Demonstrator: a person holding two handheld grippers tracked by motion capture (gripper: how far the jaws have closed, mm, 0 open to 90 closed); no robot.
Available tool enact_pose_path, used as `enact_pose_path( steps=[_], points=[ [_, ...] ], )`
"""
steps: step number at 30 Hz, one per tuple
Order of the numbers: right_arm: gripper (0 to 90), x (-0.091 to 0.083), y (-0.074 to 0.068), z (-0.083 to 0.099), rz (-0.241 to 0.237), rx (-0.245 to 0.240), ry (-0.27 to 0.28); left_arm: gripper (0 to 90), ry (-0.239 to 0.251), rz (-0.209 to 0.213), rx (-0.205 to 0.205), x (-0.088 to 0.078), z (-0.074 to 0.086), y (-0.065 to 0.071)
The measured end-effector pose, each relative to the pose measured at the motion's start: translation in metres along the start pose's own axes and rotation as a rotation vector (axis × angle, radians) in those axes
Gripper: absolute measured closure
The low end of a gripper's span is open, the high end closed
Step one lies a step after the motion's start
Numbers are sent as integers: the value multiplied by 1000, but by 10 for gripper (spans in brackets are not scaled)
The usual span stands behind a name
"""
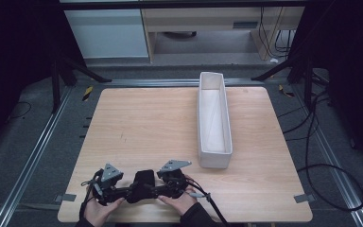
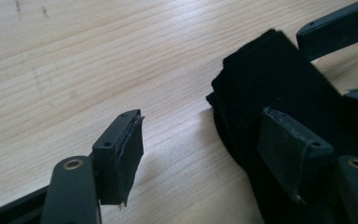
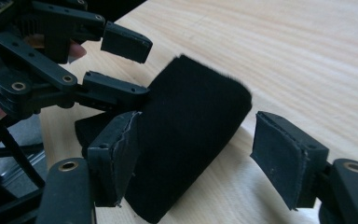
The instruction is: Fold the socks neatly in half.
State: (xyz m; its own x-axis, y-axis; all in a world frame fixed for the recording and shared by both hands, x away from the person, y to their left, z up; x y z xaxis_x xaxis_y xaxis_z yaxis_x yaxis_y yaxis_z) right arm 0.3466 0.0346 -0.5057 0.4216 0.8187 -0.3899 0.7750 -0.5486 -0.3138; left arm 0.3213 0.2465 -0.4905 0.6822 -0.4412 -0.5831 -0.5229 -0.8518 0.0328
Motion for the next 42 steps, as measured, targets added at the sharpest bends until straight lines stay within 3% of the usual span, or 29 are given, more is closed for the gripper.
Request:
enact_pose_path(
  steps=[4, 10, 14, 19, 21, 22, 24, 29, 33, 42],
  points=[
    [304, 6, -2, 1, -9, 7, -19, 300, -8, -6, -1, -2, 3, -3],
    [313, 19, -6, -2, -44, 71, -64, 305, 1, -5, -22, -2, 6, -6],
    [337, 25, -7, -4, -40, 82, -90, 311, -1, -6, -17, -2, 7, -7],
    [445, 30, -8, -2, -62, 124, -113, 313, -7, -6, -28, -2, 9, -10],
    [528, 32, -9, -2, -73, 139, -125, 315, -13, -10, -33, -1, 10, -11],
    [635, 33, -12, -4, -88, 136, -127, 314, -10, -5, -43, -1, 11, -12],
    [663, 33, -13, -5, -88, 135, -134, 313, -6, -4, -49, -2, 11, -13],
    [699, 30, -14, -10, -91, 107, -126, 311, 53, -2, -72, -11, 9, -18],
    [698, 19, -9, -18, -64, 45, -95, 322, 117, -37, -100, -18, 6, -27],
    [696, -11, 3, -41, -53, -67, 1, 332, 71, -100, -108, -10, 13, -42]
  ],
)
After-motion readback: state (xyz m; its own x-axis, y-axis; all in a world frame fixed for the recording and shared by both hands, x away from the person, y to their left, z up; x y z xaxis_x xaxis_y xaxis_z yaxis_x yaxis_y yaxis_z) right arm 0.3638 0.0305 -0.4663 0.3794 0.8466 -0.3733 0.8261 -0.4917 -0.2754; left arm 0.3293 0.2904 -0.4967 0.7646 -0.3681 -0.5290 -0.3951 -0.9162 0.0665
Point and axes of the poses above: each handheld gripper's, and its own axes: x roughly forward along the jaws, z roughly out of its underside, y roughly to its right, the point moved 2 cm from there along x, roughly forward along the jaws, and after that the axes turned 9 degrees about y, right-handed, at the moved point
